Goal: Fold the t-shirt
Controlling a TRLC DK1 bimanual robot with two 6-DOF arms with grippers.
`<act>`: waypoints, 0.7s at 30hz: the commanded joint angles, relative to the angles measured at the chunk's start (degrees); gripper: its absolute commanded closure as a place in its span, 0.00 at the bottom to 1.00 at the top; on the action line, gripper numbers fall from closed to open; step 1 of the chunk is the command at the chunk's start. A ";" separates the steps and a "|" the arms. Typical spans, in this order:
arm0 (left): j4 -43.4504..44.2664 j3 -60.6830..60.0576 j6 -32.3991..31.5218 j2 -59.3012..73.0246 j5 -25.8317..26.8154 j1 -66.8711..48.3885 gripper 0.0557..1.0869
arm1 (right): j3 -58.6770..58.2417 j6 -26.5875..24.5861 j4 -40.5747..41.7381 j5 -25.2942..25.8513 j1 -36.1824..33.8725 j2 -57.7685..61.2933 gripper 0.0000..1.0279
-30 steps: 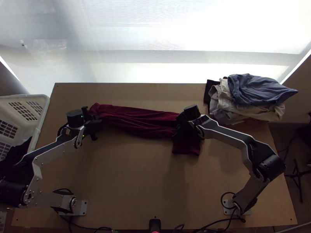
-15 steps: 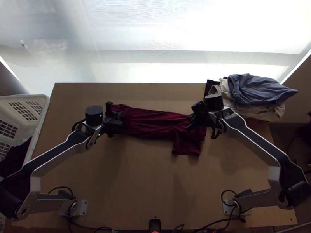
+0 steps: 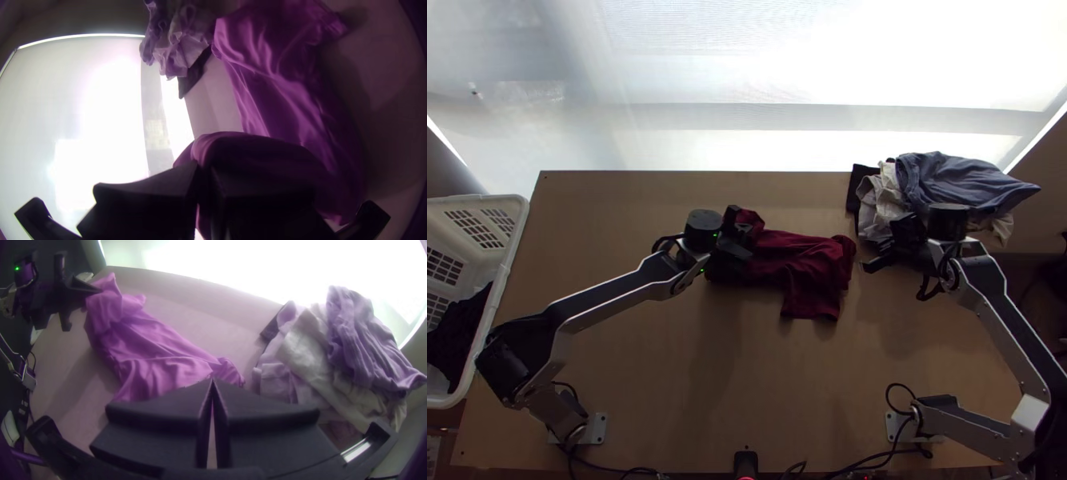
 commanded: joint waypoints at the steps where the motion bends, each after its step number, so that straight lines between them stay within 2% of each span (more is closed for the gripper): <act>1: -3.24 12.43 -1.34 9.16 -1.29 -7.43 0.96 | -3.19 -0.86 -1.60 -1.36 -6.84 -3.45 0.97; 8: -4.12 17.08 -1.42 14.35 -1.47 -11.91 0.96 | -3.19 -0.86 -1.78 -1.97 -10.26 -3.19 0.97; 18: -2.54 22.88 -2.13 21.20 -1.47 -15.52 0.95 | -2.92 -0.33 -1.78 -2.06 -10.88 -2.57 0.97; 20: -2.37 23.06 -2.22 23.49 -1.82 -15.61 0.85 | -3.10 -0.33 -1.78 -2.06 -10.88 -2.57 0.97; 21: -1.40 23.24 -2.22 24.80 -2.35 -15.61 0.71 | -3.10 -0.33 -1.78 -2.06 -10.88 -2.57 0.97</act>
